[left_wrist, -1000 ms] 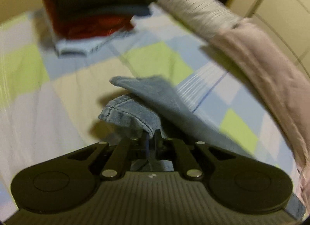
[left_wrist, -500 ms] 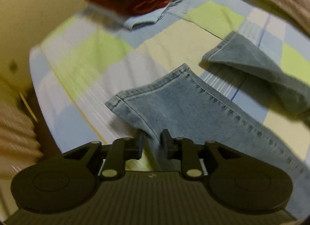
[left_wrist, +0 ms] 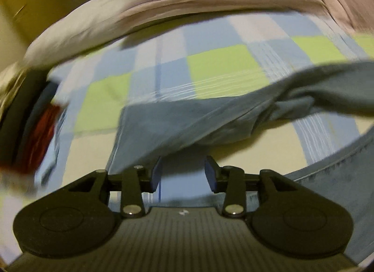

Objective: Fold clothes

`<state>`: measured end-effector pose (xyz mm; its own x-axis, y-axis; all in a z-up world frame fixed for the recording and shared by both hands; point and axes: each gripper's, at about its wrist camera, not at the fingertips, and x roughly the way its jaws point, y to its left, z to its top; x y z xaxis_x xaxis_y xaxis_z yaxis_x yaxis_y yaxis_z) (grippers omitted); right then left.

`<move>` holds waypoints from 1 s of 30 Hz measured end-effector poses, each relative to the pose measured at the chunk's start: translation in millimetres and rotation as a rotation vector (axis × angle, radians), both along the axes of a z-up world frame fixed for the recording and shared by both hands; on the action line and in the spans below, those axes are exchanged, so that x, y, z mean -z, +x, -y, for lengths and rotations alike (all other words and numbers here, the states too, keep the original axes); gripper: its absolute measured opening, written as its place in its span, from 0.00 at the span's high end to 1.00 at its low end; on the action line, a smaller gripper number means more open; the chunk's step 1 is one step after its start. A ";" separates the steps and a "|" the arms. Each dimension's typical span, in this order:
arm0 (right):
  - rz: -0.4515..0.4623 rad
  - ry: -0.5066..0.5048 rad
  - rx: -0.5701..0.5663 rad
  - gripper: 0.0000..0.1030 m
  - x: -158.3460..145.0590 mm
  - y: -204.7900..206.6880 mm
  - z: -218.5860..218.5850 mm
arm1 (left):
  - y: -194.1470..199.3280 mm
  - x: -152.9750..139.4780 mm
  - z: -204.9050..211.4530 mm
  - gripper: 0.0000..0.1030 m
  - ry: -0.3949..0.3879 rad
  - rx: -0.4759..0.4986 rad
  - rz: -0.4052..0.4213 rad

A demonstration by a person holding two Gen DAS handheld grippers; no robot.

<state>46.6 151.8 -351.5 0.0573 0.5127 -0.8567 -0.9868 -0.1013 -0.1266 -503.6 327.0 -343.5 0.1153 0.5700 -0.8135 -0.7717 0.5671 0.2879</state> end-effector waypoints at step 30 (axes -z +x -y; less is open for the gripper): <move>0.084 0.003 0.169 0.34 21.4 49.9 -166.6 | 65.2 -8.9 -225.5 0.49 -0.113 -0.348 0.285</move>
